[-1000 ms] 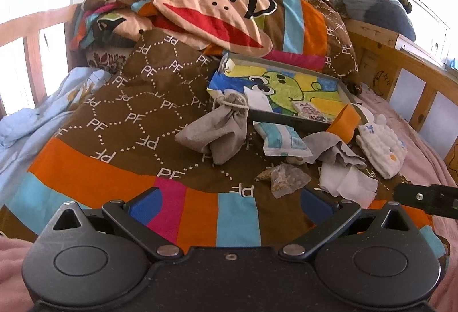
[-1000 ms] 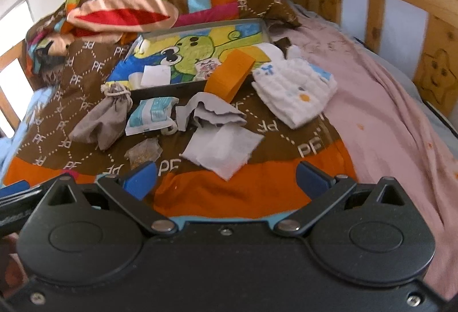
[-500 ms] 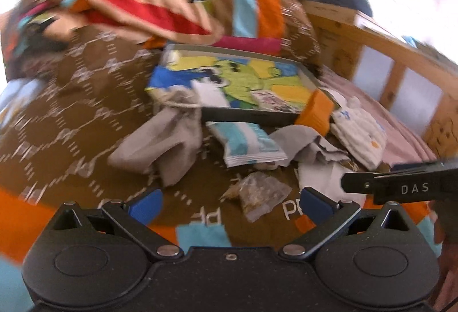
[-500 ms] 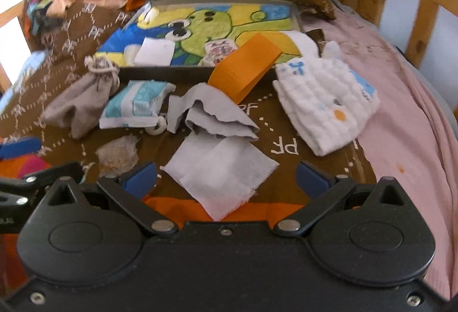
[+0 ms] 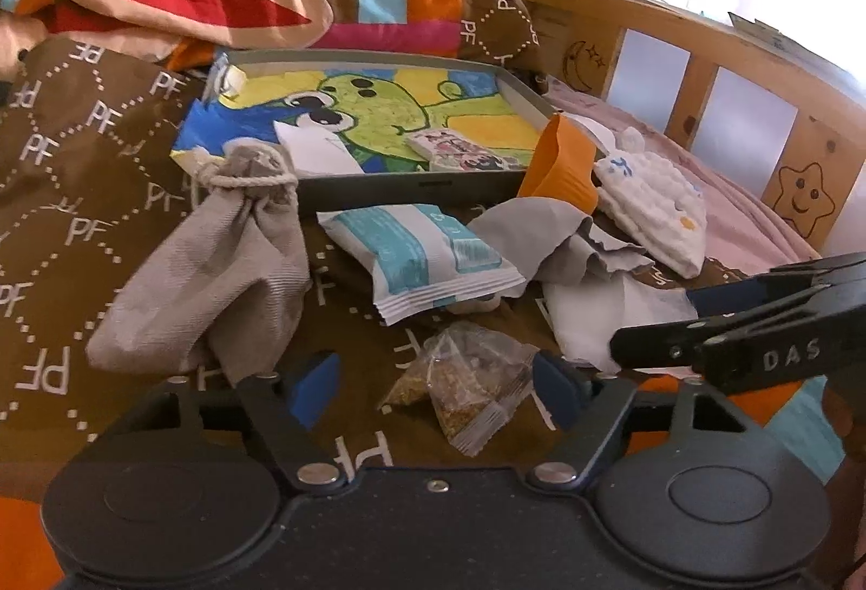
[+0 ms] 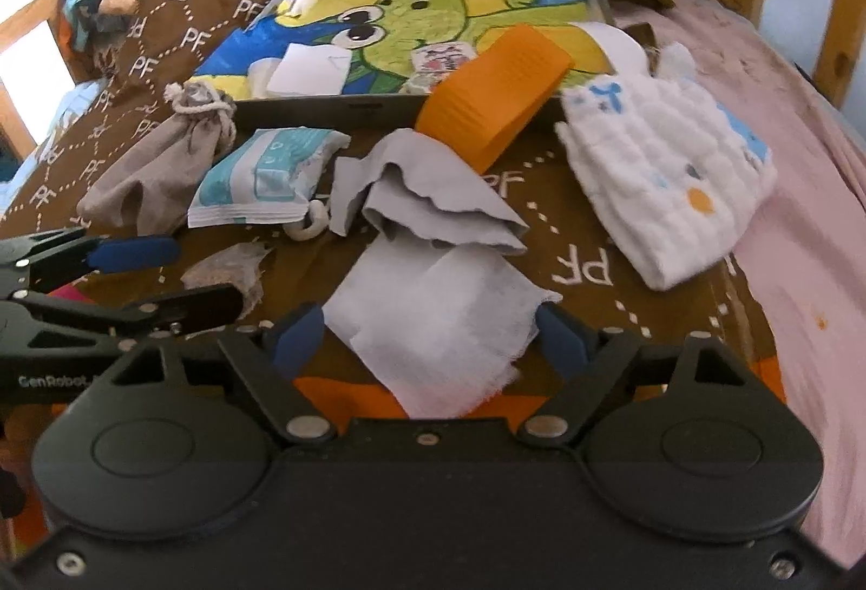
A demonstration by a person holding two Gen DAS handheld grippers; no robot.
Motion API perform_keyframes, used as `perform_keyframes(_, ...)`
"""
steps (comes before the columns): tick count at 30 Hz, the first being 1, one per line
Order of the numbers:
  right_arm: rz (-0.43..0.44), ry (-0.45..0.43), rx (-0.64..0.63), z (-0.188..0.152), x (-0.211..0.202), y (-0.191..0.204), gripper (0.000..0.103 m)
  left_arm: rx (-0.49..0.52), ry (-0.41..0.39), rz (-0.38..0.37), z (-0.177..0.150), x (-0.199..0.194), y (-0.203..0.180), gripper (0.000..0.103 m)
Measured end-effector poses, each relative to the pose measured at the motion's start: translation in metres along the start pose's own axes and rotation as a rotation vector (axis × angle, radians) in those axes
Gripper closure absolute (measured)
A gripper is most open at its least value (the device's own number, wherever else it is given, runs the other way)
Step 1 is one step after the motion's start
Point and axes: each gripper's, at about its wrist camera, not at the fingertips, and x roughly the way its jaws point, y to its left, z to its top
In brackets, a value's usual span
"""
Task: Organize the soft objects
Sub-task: 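Grasp a white tissue sheet with the right tool while the left tool grasps the clear bag, then lift the tissue and clear bag toward the frog tray with both tools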
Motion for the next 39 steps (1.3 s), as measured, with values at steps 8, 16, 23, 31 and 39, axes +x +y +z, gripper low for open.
perform_keyframes(8,0.002,0.024,-0.037,-0.001,0.011,0.01,0.041,0.014,0.057,-0.025,-0.003,0.012,-0.001,0.05)
perform_keyframes(16,-0.026,0.019,-0.069,-0.004,0.012,0.013,0.057,-0.031,0.062,-0.015,-0.002,0.012,0.003,0.068)
perform_keyframes(23,-0.032,0.01,-0.093,-0.005,0.01,0.014,0.07,-0.025,0.052,-0.005,-0.004,0.006,-0.003,0.08)
perform_keyframes(31,-0.014,-0.021,-0.125,-0.006,-0.002,0.018,0.095,-0.049,0.052,0.017,-0.006,-0.001,-0.007,0.085)
perform_keyframes(39,0.049,-0.085,-0.254,-0.009,-0.024,0.041,0.099,-0.137,0.067,0.072,-0.009,-0.014,-0.003,0.088)
